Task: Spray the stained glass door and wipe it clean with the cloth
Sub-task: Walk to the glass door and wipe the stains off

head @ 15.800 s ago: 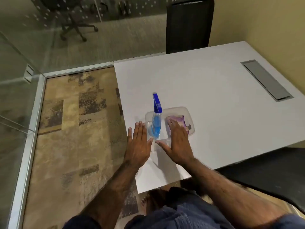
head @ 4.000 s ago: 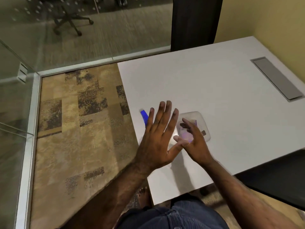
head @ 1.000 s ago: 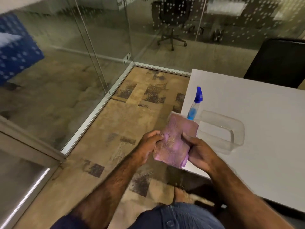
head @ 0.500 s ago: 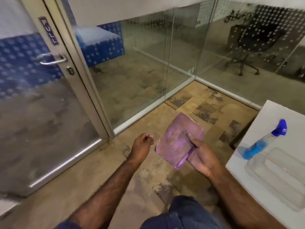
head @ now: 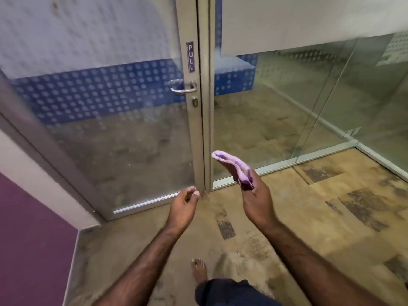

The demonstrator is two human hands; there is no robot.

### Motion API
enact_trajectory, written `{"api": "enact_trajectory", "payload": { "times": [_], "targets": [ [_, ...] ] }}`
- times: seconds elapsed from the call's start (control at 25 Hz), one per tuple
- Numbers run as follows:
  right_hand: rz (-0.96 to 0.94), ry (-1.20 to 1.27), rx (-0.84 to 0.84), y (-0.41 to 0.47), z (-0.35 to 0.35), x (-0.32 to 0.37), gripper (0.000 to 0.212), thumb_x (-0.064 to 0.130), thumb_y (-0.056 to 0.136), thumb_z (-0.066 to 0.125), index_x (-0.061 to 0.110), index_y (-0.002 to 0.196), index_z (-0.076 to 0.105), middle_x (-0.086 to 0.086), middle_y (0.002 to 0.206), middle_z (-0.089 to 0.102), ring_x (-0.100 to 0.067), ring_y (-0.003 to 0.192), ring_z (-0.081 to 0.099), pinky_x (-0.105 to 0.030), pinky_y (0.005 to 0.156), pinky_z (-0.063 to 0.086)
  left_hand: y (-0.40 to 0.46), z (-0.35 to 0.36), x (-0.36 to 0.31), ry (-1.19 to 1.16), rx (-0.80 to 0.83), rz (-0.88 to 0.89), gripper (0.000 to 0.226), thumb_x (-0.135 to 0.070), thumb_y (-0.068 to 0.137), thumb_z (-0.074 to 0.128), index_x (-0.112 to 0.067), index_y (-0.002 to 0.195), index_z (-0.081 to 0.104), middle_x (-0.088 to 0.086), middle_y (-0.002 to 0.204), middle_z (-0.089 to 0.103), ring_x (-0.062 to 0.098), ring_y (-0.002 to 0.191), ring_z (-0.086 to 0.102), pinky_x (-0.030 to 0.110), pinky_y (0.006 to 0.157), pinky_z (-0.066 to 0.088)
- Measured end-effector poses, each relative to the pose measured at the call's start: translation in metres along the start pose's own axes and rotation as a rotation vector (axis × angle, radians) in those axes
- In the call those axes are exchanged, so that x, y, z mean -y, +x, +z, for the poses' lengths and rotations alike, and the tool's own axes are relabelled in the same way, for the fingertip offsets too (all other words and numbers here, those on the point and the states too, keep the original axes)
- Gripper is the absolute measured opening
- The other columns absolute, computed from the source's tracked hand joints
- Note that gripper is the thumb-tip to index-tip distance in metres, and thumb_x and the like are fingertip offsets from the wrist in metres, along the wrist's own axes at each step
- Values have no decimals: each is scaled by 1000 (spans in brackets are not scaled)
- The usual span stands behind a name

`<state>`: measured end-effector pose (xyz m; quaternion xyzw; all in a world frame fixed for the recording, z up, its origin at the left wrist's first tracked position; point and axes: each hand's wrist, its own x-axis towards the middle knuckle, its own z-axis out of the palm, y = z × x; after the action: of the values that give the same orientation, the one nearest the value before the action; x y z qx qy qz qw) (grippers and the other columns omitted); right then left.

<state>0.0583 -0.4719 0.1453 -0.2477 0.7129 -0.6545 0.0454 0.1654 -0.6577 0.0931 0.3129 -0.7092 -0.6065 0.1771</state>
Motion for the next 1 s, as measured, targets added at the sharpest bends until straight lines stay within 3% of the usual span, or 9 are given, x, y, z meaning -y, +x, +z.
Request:
{"api": "enact_trajectory", "payload": {
  "times": [0.08,0.2,0.32,0.4,0.48,0.64,0.76,0.88,1.0],
  "targets": [
    [-108,-120,117,22,31,-7,71,-25,90,44,15,145,65,3,150,67,-10,148,54,-37,126,41,21,-22,1,3,-54,-5,31,-14,104,64,-4,133,66,4,125,70,14,116,64,12,95,47],
    [-272,-238,222,56,77,-12,89,-17,73,37,18,151,62,6,161,57,-11,159,40,-44,132,30,53,-58,1,5,-120,-14,29,-12,104,64,-2,132,66,6,125,70,15,116,64,25,105,45],
    [-374,-316,303,86,120,-18,90,-13,73,40,20,154,59,7,165,52,-12,161,36,-50,133,26,90,-94,-2,12,-139,1,22,-12,104,64,-5,124,70,4,120,75,16,113,68,30,107,49],
    [-398,-325,333,111,149,-25,89,-12,75,41,21,156,57,9,166,50,-13,162,34,-53,133,26,121,-119,-9,27,-173,13,35,-24,100,69,-6,129,68,2,127,74,16,120,68,28,105,49],
    [-404,-318,337,139,176,-28,86,-10,76,41,21,155,58,10,165,51,-12,162,34,-54,133,26,153,-141,-19,49,-243,10,48,-24,101,70,-4,143,59,2,139,65,18,130,62,27,108,45],
    [-385,-270,272,198,226,-26,81,-8,79,40,21,151,62,11,160,56,-10,160,37,-52,133,26,219,-183,-38,121,-374,60,55,-20,103,67,-9,154,48,7,154,57,19,141,56,41,122,44],
    [-398,-263,238,239,256,-22,83,-10,75,40,21,149,63,13,158,58,-9,159,39,-50,133,26,260,-211,-55,212,-434,134,57,-24,102,68,-13,155,48,4,158,54,14,143,53,36,119,43],
    [-396,-235,197,283,285,-2,85,-10,71,44,19,148,63,14,152,57,-6,151,46,-57,129,34,296,-244,-84,331,-498,224,58,-28,102,68,-15,155,49,2,159,54,9,135,54,26,110,41],
    [-405,-225,90,336,309,38,85,-7,68,45,12,149,64,5,148,61,-15,140,52,-52,123,42,329,-286,-124,388,-549,344,60,-31,102,68,-14,156,49,6,160,52,21,143,52,34,120,41]
  ]
}}
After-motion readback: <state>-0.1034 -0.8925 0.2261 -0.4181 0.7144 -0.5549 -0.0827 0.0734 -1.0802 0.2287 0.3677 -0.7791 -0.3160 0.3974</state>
